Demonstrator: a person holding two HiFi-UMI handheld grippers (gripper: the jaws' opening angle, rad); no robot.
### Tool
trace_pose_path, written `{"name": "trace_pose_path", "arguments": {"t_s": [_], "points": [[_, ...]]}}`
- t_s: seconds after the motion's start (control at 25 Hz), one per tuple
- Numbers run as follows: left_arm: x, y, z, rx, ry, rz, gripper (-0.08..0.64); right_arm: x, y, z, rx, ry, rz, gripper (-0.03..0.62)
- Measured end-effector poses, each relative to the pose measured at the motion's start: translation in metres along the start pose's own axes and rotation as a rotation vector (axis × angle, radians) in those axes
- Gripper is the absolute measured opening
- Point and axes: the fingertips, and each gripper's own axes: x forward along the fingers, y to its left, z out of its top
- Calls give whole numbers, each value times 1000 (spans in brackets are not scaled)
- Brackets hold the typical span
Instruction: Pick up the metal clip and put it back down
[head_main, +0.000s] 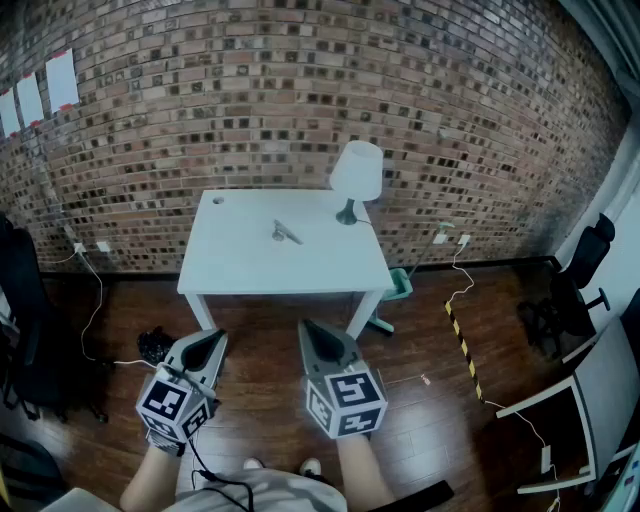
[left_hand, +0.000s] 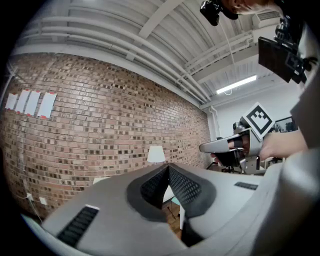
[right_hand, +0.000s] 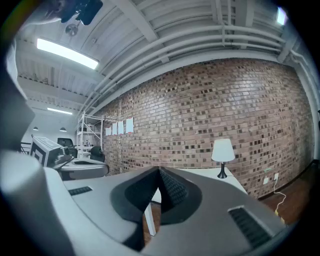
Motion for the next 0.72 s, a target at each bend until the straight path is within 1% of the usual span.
{"name": "trace_pose_path", "arguments": {"t_s": [0.24, 0.44, 0.6, 0.72], "points": [[-15, 20, -5, 11, 4, -35, 20, 11, 18, -3, 8, -1, -43, -5], [-26, 39, -6, 17, 6, -49, 20, 15, 31, -1, 16, -8, -73, -5], [-26, 53, -13, -5, 20, -46, 20, 21, 35, -6, 29, 4, -90, -5], [-17, 58, -20, -12, 24, -56, 20, 30, 30, -8, 35, 10, -100, -5]]}}
